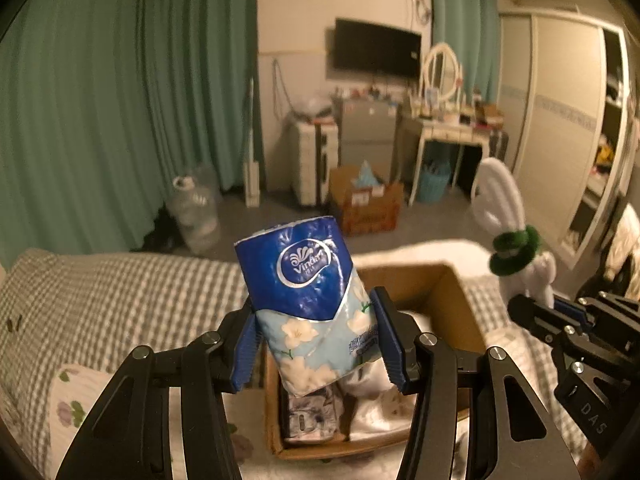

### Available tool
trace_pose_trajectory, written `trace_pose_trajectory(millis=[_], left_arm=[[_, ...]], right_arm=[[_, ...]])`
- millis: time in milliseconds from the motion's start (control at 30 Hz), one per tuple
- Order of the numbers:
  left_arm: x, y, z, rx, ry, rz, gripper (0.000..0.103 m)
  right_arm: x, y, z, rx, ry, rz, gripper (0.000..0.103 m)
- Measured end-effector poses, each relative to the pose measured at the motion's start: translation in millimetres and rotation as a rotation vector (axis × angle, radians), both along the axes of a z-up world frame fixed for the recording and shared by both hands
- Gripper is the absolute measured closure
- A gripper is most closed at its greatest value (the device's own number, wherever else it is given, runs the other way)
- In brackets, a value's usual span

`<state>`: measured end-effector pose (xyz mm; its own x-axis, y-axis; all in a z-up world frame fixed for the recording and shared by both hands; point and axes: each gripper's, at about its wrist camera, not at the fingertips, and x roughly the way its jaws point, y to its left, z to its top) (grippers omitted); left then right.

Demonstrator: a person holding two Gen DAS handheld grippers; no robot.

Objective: Organize soft objects
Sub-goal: 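Lift and carry the tissue packet and plush toy over the cardboard box, then open both tools to drop the packet and toy into the box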

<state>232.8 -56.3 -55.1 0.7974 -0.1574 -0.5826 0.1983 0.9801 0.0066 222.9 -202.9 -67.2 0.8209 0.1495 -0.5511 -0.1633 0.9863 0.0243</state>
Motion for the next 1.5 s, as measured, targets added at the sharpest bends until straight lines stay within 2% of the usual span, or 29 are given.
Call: trace_pose_trajectory(millis=[200, 500, 633, 833, 967, 1133, 1233, 1267, 1300, 1367, 1500], left_arm=[[15.6, -9.5, -33.1, 0.015, 0.09, -0.013, 0.052], [31.6, -22.4, -64.7, 0.046, 0.159, -0.013, 0.051], [39.7, -23.3, -74.5, 0.04, 0.188, -0.022, 0.051], [45.0, -29.6, -83.9, 0.09, 0.182, -0.022, 0.05], [48.0, -28.9, -84.7, 0.095, 0.187, -0.023, 0.047], [47.4, -19.5, -79.0, 0.056, 0.206, -0.031, 0.044], [43.6, -10.6, -68.6, 0.002, 0.221, -0.02, 0.043], [41.2, -8.4, -62.9, -0.004, 0.209, -0.014, 0.04], [39.1, -8.0, -58.8, -0.002, 0.197, -0.008, 0.037], [32.4, -4.7, -44.5, -0.001, 0.161, -0.004, 0.024], [19.9, 1.7, -18.6, -0.008, 0.119, 0.002, 0.022]], right_arm=[[29.8, 0.7, -44.3, 0.005, 0.128, 0.018, 0.092], [63.3, 1.7, -97.6, -0.049, 0.254, 0.006, 0.092], [69.3, 0.3, -114.6, -0.045, 0.296, -0.012, 0.092], [79.0, -0.7, -128.2, -0.053, 0.33, -0.024, 0.092], [82.9, 3.5, -130.7, -0.077, 0.329, -0.03, 0.091], [80.0, 3.9, -125.7, -0.061, 0.314, -0.017, 0.09], [68.6, 6.1, -116.7, -0.075, 0.286, -0.01, 0.082], [66.3, 5.9, -112.5, -0.076, 0.275, -0.01, 0.076], [63.0, 5.1, -106.9, -0.073, 0.262, -0.012, 0.068], [56.4, 5.5, -97.5, -0.067, 0.242, -0.015, 0.059], [40.0, 5.0, -71.3, -0.057, 0.191, -0.026, 0.058]])
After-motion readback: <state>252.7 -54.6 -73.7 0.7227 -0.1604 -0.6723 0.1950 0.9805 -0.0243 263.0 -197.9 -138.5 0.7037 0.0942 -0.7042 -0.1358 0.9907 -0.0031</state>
